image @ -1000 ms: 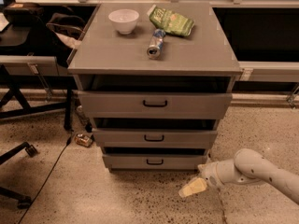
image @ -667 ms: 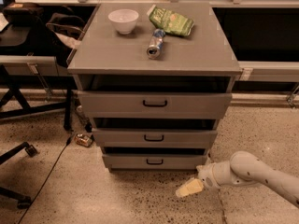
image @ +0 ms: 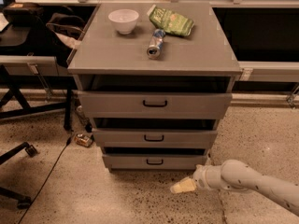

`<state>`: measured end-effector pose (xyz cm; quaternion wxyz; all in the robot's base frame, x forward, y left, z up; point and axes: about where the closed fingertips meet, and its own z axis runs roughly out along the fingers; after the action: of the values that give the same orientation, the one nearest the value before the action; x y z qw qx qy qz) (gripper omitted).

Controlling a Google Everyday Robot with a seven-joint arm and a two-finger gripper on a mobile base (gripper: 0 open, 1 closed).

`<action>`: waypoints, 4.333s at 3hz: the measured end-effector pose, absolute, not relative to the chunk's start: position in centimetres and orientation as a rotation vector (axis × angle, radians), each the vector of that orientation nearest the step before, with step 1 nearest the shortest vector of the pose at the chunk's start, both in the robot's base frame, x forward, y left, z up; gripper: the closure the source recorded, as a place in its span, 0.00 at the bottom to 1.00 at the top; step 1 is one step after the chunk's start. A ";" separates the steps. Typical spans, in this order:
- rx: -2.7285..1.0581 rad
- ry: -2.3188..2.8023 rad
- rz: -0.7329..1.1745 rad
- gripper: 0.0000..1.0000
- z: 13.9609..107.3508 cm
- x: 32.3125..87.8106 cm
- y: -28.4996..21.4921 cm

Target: Open bottom drawer

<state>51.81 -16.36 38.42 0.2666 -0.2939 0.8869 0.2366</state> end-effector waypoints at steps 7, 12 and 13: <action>-0.689 2.245 0.612 0.00 29.4 59.2 -16.6; -0.713 2.223 0.591 0.00 24.6 68.2 -12.1; -0.712 2.234 0.599 0.00 23.0 70.6 -10.8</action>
Offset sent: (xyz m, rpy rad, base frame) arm 0.0103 0.0010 -0.0047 -0.0222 -0.0345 -0.0317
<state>70.63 -10.85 23.01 0.3531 -0.2753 0.8637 0.2314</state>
